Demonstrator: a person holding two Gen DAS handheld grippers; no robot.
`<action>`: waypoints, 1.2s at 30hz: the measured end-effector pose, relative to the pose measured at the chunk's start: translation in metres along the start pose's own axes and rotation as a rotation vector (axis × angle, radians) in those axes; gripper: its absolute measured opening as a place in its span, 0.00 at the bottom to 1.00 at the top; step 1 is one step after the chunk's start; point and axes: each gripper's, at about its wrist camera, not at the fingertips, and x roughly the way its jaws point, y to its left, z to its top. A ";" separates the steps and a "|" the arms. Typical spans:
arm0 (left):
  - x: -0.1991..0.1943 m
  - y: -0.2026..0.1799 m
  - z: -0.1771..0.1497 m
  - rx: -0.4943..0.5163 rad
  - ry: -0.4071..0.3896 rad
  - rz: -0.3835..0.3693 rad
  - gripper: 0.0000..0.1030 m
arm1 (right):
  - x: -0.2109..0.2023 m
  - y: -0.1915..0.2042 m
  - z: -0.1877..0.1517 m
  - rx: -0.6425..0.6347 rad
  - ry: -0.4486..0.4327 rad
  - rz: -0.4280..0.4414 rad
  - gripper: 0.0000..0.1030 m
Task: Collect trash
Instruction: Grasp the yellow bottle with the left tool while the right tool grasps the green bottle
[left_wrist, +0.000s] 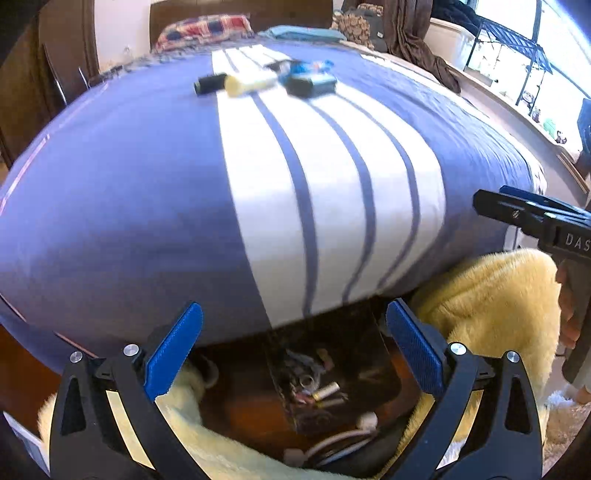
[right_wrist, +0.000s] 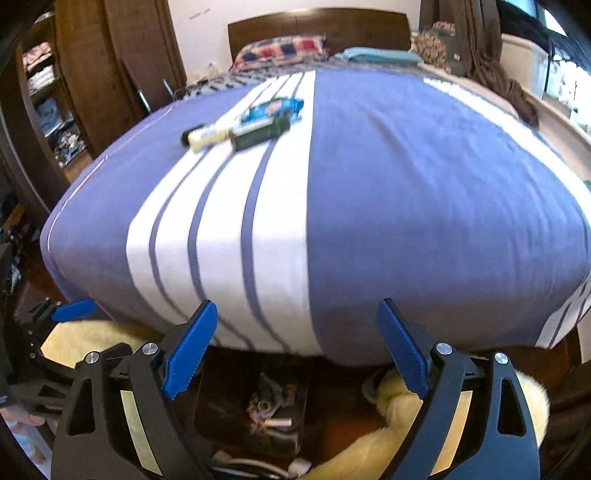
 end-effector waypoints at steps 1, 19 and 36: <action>-0.001 0.002 0.006 0.001 -0.008 0.009 0.92 | -0.001 -0.001 0.005 -0.001 -0.009 -0.004 0.86; 0.026 0.065 0.097 -0.047 -0.062 0.103 0.92 | 0.082 0.028 0.111 -0.045 -0.027 0.062 0.93; 0.075 0.084 0.153 -0.048 -0.033 0.100 0.92 | 0.162 0.052 0.165 -0.201 0.064 0.044 0.96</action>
